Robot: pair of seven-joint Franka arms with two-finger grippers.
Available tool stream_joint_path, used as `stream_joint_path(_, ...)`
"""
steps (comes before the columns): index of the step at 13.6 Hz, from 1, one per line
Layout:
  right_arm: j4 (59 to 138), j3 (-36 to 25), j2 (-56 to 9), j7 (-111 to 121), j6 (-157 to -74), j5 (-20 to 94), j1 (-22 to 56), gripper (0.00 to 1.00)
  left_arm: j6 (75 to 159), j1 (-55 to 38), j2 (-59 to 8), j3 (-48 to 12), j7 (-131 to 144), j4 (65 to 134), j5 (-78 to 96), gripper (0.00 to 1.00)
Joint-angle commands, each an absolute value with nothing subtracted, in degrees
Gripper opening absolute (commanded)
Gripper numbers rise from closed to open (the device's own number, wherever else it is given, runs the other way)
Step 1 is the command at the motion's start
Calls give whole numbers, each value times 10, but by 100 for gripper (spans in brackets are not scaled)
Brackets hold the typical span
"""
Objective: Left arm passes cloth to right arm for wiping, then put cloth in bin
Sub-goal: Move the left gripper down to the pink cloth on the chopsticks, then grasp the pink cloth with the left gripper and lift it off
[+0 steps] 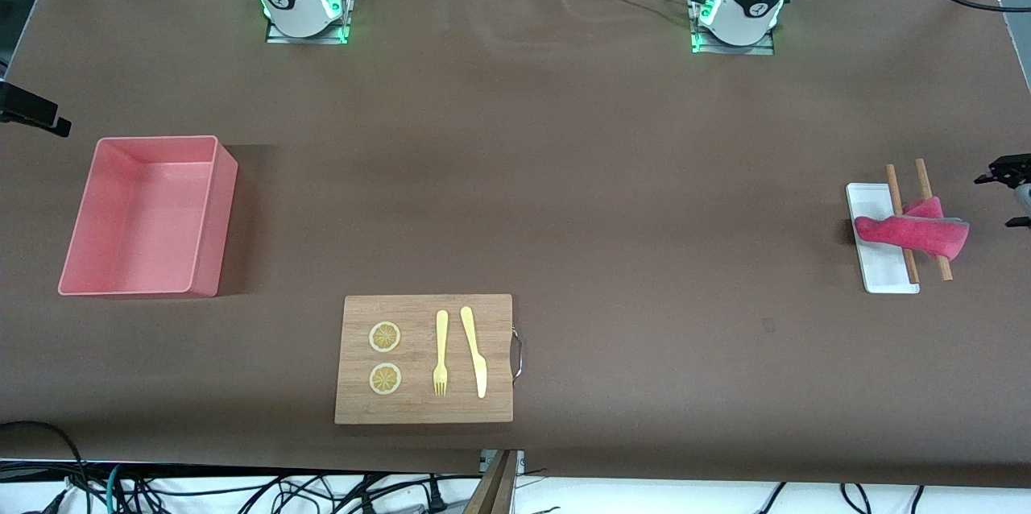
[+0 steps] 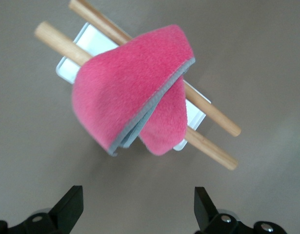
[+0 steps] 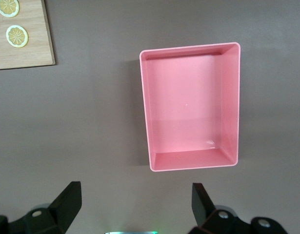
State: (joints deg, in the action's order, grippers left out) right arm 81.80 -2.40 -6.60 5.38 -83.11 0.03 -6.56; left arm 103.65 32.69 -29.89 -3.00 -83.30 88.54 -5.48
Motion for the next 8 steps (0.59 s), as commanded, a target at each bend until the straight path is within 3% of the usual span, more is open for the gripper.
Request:
stream_joint_path(1, 804, -25, -73, 59, -829, -2, -69, 100, 1034, 337, -334, -36, -908, 864, -15, 100)
stream_joint_path(7, 803, -27, -74, 59, -832, -2, -69, 100, 1038, 337, -391, -37, -998, 796, 2, 100)
stream_joint_path(8, 803, -27, -74, 60, -832, -2, -69, 100, 1038, 337, -392, -37, -998, 796, 3, 91)
